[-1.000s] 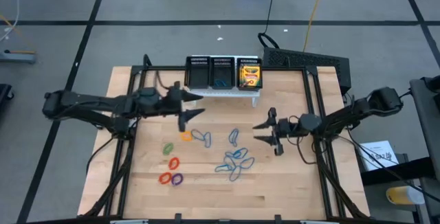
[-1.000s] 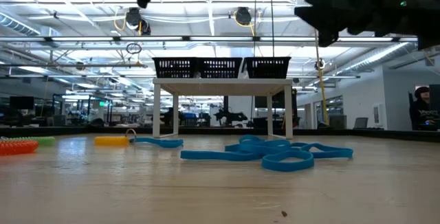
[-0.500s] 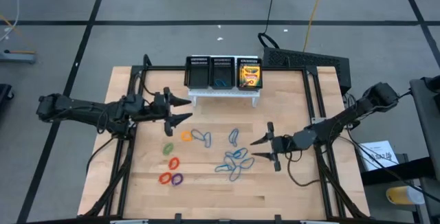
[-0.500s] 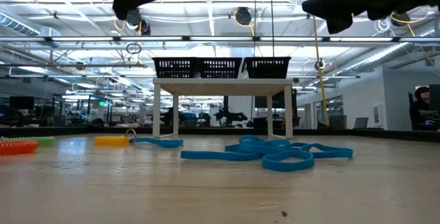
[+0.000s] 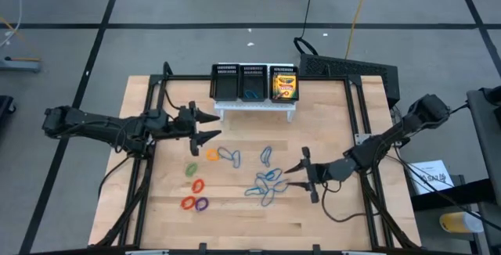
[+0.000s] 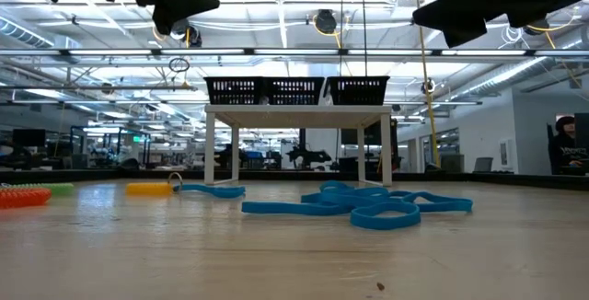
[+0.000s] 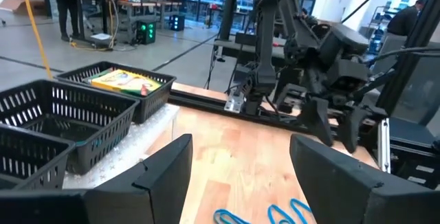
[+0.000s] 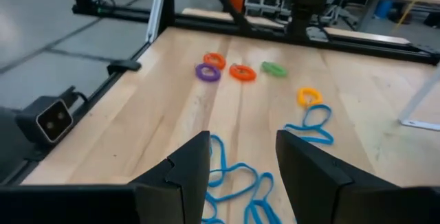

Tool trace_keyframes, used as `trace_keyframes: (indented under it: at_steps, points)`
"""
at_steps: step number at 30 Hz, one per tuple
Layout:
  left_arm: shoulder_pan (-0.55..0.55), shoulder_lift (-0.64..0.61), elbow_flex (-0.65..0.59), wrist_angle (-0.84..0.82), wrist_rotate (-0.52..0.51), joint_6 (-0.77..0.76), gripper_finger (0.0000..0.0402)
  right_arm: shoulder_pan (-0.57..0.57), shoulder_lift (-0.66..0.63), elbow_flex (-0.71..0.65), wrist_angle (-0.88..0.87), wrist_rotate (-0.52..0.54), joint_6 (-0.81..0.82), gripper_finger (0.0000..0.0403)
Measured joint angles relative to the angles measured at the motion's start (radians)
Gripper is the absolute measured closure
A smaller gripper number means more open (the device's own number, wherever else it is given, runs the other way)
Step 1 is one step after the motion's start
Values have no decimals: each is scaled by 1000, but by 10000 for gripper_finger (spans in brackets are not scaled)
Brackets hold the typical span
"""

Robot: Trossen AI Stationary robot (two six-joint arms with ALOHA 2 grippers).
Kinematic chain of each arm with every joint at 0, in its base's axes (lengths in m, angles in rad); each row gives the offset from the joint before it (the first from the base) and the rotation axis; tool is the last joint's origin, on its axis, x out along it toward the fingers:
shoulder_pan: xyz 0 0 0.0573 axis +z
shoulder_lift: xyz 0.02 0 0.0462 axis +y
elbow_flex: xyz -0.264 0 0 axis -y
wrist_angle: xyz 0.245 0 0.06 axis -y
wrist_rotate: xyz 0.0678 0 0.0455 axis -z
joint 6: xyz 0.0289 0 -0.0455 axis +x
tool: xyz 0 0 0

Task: Pick & Place Office Desk Supplies
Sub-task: Put the blue rubber band into the middle black bin

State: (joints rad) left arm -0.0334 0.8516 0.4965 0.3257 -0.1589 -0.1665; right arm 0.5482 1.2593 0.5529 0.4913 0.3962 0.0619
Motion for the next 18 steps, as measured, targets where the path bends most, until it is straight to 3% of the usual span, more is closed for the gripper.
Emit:
trace_keyframes:
  at_steps: [6, 18]
  points:
    - [0, 0, 0, 1, 0, -14, 146, 4, 113, 104, -128, 0, -64, 248]
    - [0, 13, 0, 16, -9, 6, 146, 1, 262, 107, -153, 0, -14, 248]
